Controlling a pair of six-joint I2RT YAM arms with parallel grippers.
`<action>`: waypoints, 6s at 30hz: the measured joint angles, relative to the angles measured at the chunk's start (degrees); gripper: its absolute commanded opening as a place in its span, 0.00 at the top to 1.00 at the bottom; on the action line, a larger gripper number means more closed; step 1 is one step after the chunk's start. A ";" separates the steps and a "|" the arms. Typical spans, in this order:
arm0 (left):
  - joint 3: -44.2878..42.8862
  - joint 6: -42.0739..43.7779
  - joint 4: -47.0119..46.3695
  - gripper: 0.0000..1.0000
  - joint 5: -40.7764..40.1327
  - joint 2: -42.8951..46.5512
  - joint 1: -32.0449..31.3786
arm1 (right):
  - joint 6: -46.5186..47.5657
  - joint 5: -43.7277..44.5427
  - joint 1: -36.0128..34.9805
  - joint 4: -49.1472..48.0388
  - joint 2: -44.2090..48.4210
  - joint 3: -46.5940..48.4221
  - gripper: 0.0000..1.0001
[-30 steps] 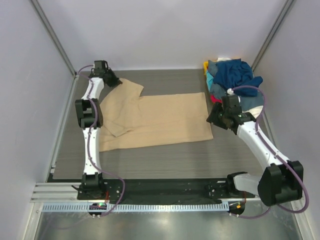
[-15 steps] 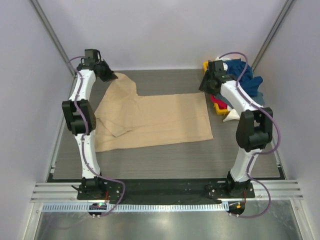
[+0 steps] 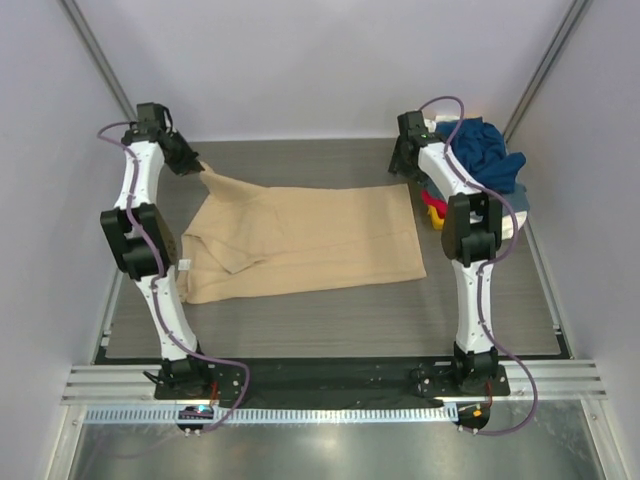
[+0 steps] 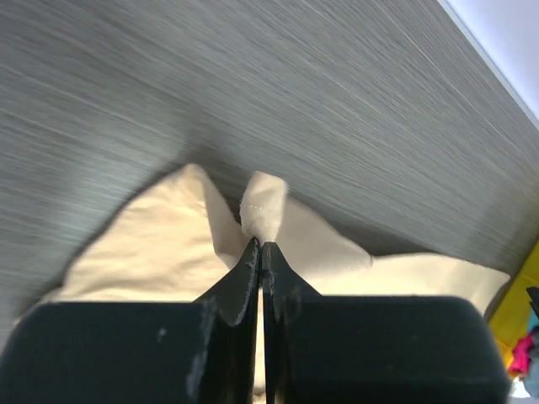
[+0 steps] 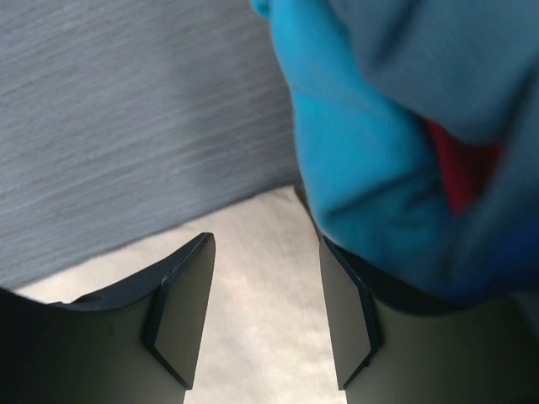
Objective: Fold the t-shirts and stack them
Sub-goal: Fold the tshirt
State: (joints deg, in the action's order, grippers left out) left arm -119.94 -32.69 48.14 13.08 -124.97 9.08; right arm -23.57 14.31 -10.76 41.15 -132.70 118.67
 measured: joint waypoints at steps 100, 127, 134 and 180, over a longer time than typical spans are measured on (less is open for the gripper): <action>64.17 0.98 0.59 0.29 -8.94 67.82 -3.28 | -4.22 -0.13 0.11 -17.25 42.69 -55.28 0.27; 30.91 -21.68 -20.20 0.48 -13.62 4.00 -8.04 | -18.45 -3.34 -25.83 -35.32 39.06 -70.71 0.35; -34.34 -18.86 -14.88 0.05 -3.45 -34.29 -16.13 | -23.76 -8.90 -42.03 -21.81 39.28 -60.19 0.25; 76.35 -10.34 -18.23 0.07 -7.74 57.96 -29.62 | -5.03 -12.33 -18.25 -20.68 -14.49 7.45 0.99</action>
State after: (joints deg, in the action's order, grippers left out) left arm -43.59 -43.03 29.91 5.34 -67.00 -20.53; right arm -28.60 1.98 -29.02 20.47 -147.20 126.13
